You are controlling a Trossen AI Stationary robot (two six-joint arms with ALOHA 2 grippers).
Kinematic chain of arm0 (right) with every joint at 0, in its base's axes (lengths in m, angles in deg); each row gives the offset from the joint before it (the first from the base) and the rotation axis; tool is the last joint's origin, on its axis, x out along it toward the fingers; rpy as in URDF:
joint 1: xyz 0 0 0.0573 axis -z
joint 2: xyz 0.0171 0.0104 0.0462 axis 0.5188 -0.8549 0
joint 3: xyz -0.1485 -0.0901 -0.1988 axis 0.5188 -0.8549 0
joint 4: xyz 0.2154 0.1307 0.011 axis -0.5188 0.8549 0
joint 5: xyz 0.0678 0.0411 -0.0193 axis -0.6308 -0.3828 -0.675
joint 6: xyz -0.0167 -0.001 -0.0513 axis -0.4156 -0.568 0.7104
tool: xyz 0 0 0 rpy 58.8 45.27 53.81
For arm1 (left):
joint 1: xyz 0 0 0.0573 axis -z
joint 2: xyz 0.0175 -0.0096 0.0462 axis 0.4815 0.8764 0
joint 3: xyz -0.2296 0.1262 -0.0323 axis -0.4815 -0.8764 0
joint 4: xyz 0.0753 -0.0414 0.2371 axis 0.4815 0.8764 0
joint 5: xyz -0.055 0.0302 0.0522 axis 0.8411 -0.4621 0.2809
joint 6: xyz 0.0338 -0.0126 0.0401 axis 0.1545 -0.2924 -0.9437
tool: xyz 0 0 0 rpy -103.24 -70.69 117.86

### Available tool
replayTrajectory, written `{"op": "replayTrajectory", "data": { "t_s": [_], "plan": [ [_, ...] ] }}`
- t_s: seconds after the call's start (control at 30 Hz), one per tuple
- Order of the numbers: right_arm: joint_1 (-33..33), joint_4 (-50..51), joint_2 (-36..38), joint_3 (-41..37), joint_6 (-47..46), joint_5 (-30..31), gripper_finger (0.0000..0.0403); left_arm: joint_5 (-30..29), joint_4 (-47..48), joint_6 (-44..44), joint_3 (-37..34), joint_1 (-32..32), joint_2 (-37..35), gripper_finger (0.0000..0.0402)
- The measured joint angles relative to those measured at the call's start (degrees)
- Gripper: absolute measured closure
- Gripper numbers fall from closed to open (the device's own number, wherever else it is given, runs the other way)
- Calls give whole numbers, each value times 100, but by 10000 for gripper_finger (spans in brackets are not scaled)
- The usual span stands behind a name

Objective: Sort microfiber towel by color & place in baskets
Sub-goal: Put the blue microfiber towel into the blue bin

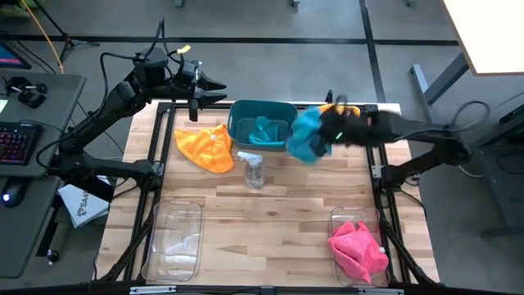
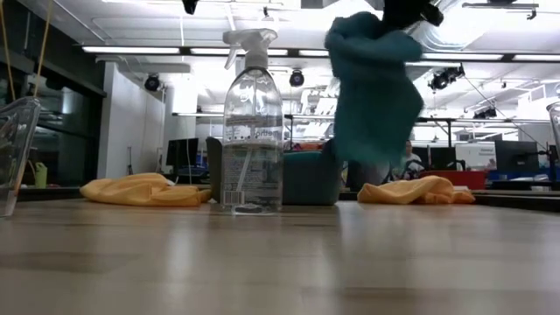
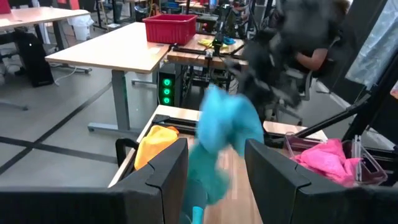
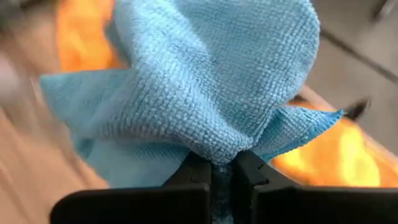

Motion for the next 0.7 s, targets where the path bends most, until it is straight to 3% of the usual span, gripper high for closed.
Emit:
{"op": "replayTrajectory", "data": {
  "t_s": [0.17, 0.37, 0.5, 0.7],
  "plan": [
    [818, -1899, -56, -18, 1186, -5, 400, 1, -308, 218, 0, 2, 0, 255],
    [1538, -4536, -971, -19, 2141, -1374, 401, 16, -1089, 693, 0, 4, -4, 255],
    [1808, -4760, -1504, -23, 1976, -1825, 402, 48, -1453, 973, 0, 4, -100, 255],
    [1954, -4278, -2314, -23, 1652, -1933, 402, 59, -1806, 1207, -2, 2, -394, 255]
  ]
}}
